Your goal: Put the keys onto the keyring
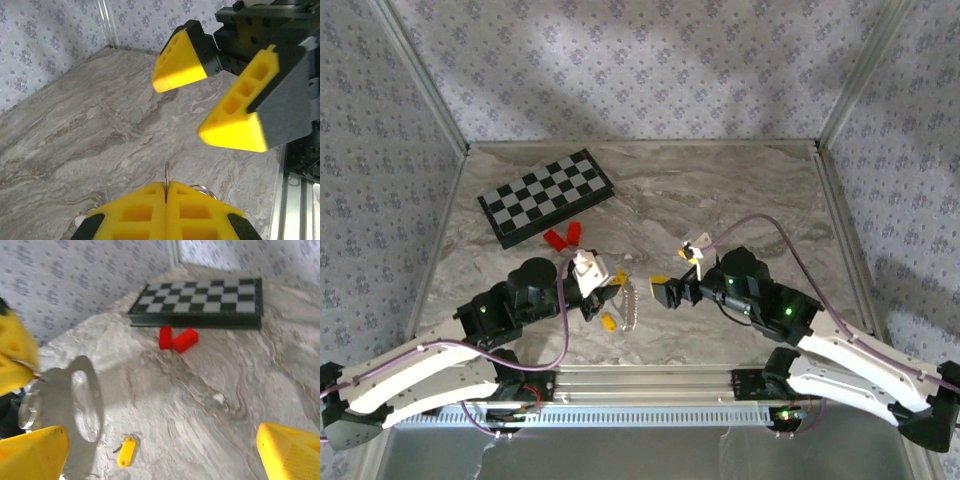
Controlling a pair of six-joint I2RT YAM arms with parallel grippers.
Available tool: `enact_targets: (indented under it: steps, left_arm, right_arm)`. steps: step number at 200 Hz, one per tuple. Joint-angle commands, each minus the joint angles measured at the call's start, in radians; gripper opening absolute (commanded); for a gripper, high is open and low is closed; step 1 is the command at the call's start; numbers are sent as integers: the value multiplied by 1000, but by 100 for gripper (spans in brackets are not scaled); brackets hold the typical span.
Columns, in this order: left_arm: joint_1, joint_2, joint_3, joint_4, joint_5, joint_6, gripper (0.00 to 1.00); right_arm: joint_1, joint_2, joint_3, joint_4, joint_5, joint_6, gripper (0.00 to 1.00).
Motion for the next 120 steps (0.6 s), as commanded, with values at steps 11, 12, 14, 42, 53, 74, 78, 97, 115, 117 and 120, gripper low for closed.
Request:
enact_targets:
  steps: [11, 12, 14, 42, 53, 74, 78, 97, 115, 117, 120]
  left_arm:
    - [-2, -65, -26, 7, -5, -32, 0]
    - [-2, -67, -27, 8, -4, -32, 0]
    - [-4, -71, -29, 10, -4, -32, 0]
    - [-7, -103, -36, 14, 5, -43, 0]
    - [-7, -116, -37, 17, 9, -52, 0]
    - [-7, -141, -32, 13, 9, -66, 0]
    - [-7, -145, -27, 6, 7, -68, 0]
    - [-7, -158, -8, -38, -4, -69, 0]
    - [-7, -180, -19, -49, -19, -69, 0]
    - [-6, -182, -22, -48, -21, -69, 0]
    - [-7, -186, -25, -47, -23, -68, 0]
  right_arm:
    - [-20, 44, 40, -111, 69, 177, 100]
    - [-22, 46, 41, -114, 70, 179, 100]
    - [-23, 51, 40, -118, 69, 184, 100]
    - [-48, 122, 23, -129, 39, 237, 100]
    - [-53, 150, 7, -104, 27, 252, 100]
    - [-58, 197, -28, -47, 0, 262, 100]
    - [-58, 207, -33, -38, -6, 264, 100]
    - [-58, 263, -44, -15, -24, 266, 100]
    - [-55, 332, -46, 19, -57, 270, 100]
    - [-55, 342, -45, 25, -64, 270, 100]
    - [-53, 354, -47, 35, -71, 273, 100]
